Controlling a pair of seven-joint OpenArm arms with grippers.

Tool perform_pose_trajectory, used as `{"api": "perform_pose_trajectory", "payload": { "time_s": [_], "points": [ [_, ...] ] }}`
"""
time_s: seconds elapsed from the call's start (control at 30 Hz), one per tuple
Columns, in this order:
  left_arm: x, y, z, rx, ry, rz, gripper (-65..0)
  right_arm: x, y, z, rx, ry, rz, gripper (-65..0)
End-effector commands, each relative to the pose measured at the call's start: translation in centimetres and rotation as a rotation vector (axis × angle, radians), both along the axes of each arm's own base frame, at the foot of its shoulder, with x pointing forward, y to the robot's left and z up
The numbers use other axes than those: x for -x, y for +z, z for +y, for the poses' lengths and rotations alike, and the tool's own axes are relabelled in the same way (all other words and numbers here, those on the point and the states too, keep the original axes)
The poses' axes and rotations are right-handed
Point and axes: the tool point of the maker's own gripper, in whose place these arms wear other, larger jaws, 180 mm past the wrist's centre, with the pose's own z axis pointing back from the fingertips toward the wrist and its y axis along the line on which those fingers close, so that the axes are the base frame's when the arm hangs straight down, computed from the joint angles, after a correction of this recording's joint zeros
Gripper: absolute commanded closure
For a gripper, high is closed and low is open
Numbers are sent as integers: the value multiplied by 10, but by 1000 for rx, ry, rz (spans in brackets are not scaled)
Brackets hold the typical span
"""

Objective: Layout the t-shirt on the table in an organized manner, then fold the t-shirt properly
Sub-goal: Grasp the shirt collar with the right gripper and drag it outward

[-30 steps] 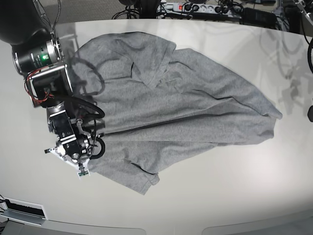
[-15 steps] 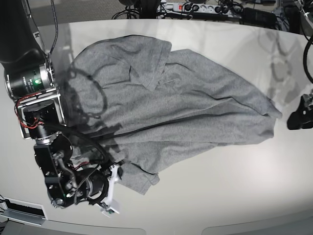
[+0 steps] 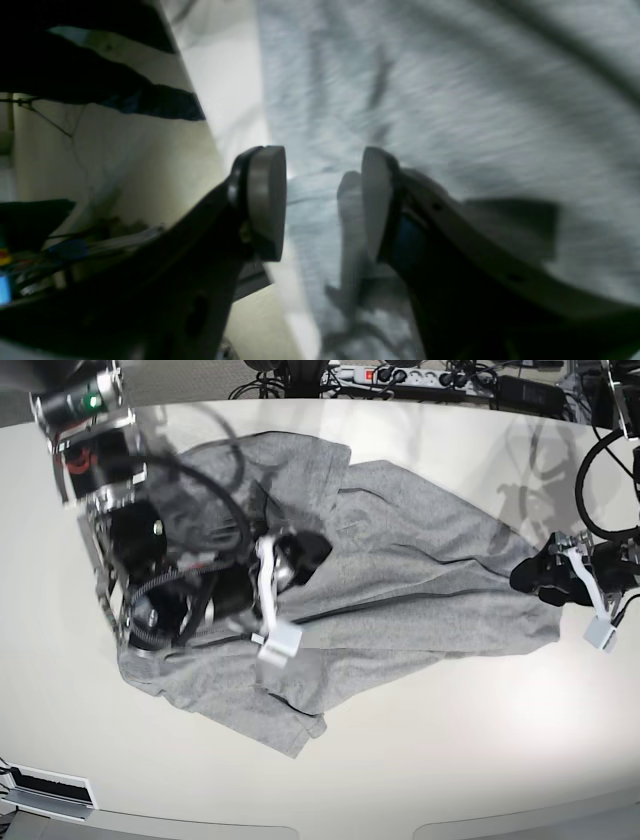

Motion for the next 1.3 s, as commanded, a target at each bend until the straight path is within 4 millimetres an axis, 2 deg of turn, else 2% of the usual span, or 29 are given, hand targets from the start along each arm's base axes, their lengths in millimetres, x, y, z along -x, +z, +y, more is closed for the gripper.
{"api": "perform_pose_trajectory", "payload": {
  "time_s": [0.0,0.17,0.3,0.4,0.57,0.67,0.9,1.1,1.27],
  "points": [
    [-12,16,4,-5,-7,-58,-415,2,9,2,-33,2,-26,-272],
    [-12,16,3,-6,-8,-57,-415,54,-2,-5,-21,28,11,-272],
    [-12,16,3,-3,-8,-60,-415,72,-30,-32,127,30,21,-272],
    [-12,17,3,-3,-8,-60,-415,69,-44,-55,198,-17,-26,-287],
    [-12,17,4,-3,-8,-61,-415,57,-61,-90,318,-60,-140,-419],
    [-12,18,5,-5,-8,-63,-415,52,-69,-100,361,-72,-217,-437],
    [-13,20,4,5,-9,-67,-415,71,-77,-98,353,-73,-201,-437],
    [-13,20,3,9,-9,-67,-415,67,-58,-69,175,-128,-156,-437],
    [-13,21,2,16,-9,-70,-415,65,-61,-53,182,-130,-190,-435]
  ]
}}
